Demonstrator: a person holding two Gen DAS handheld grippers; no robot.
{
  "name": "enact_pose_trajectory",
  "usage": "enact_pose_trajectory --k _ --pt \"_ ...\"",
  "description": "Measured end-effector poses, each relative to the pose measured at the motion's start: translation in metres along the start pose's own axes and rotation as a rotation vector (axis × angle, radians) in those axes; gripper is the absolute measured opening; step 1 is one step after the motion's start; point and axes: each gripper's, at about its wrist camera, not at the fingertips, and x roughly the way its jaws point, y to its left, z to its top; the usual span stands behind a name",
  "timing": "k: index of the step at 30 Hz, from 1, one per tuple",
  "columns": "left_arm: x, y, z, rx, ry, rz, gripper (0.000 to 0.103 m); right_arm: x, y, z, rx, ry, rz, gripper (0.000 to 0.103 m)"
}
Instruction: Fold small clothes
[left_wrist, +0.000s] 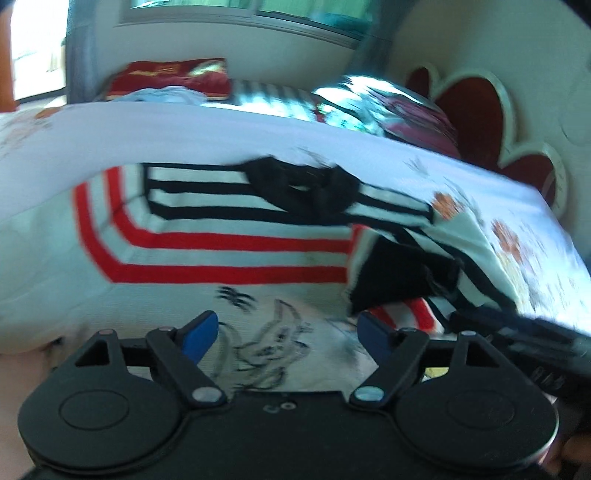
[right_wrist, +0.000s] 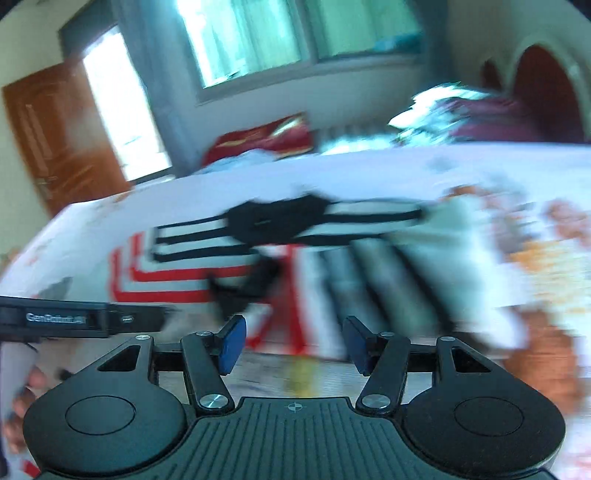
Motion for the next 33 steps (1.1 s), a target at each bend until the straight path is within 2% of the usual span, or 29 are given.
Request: enact_pose_trajectory --k 2,5,7,8,10,11,12,14,15,16,17,18,19,20,26,28,30,31,32,33 --pt "0.008 -0.015 -0.003 0.044 0.0 -0.016 0.082 -0.009 -0.018 -0.005 0.004 -0.011 -0.085 0.058" --pt "0.022 -0.037 -0.004 0.095 -0.008 -0.031 0.081 -0.01 -0.045 -0.011 0.034 0.011 -0.164 0.058" --pt "0.033 -0.049 -0.003 0.132 -0.022 -0.015 0.08 -0.011 -0.061 -0.014 0.067 0.016 -0.197 0.058" --pt "0.038 -0.054 -0.002 0.141 -0.031 -0.007 0.076 -0.011 -0.066 -0.015 0.082 0.015 -0.207 0.058" --pt "0.049 -0.058 0.003 0.137 -0.037 0.012 0.061 -0.01 -0.076 -0.016 0.089 0.029 -0.219 0.058" --pt "0.054 -0.055 0.005 0.126 -0.043 0.003 0.043 -0.009 -0.078 -0.016 0.09 0.033 -0.218 0.058" --pt "0.057 -0.05 0.008 0.099 -0.049 -0.002 0.032 -0.009 -0.081 -0.016 0.095 0.034 -0.215 0.058" --pt "0.06 -0.038 0.012 0.028 -0.049 -0.01 0.024 -0.006 -0.083 -0.016 0.11 0.034 -0.207 0.058" --pt "0.059 -0.032 0.012 0.004 -0.055 -0.021 0.012 -0.005 -0.084 -0.016 0.112 0.031 -0.202 0.057" --pt "0.057 -0.026 0.013 -0.013 -0.063 -0.036 0.007 -0.003 -0.085 -0.016 0.109 0.03 -0.201 0.057" --pt "0.054 -0.02 0.015 -0.04 -0.073 -0.05 0.006 0.0 -0.086 -0.015 0.107 0.031 -0.2 0.057" --pt "0.05 -0.014 0.016 -0.067 -0.085 -0.057 0.006 0.002 -0.086 -0.015 0.107 0.03 -0.195 0.052" --pt "0.045 -0.009 0.019 -0.087 -0.101 -0.062 0.006 0.006 -0.086 -0.014 0.107 0.033 -0.188 0.04" --pt "0.04 -0.005 0.021 -0.099 -0.12 -0.063 0.006 0.009 -0.086 -0.013 0.106 0.038 -0.192 0.037" --pt "0.012 0.031 0.029 -0.168 -0.193 -0.04 0.006 0.013 -0.082 -0.008 0.098 0.034 -0.188 0.035" --pt "0.014 0.039 0.028 -0.166 -0.175 -0.015 0.006 0.014 -0.078 -0.008 0.077 0.033 -0.188 0.035" --pt "0.025 0.043 0.026 -0.159 -0.117 -0.003 0.006 0.019 -0.078 -0.009 0.076 0.046 -0.203 0.035" --pt "0.032 0.044 0.023 -0.156 -0.092 0.004 0.006 0.022 -0.08 -0.011 0.089 0.056 -0.208 0.031" --pt "0.037 0.043 0.02 -0.149 -0.077 0.013 0.006 0.023 -0.085 -0.013 0.114 0.062 -0.212 0.018" --pt "0.042 0.043 0.018 -0.145 -0.062 0.013 0.006 0.021 -0.091 -0.015 0.141 0.054 -0.221 0.014"
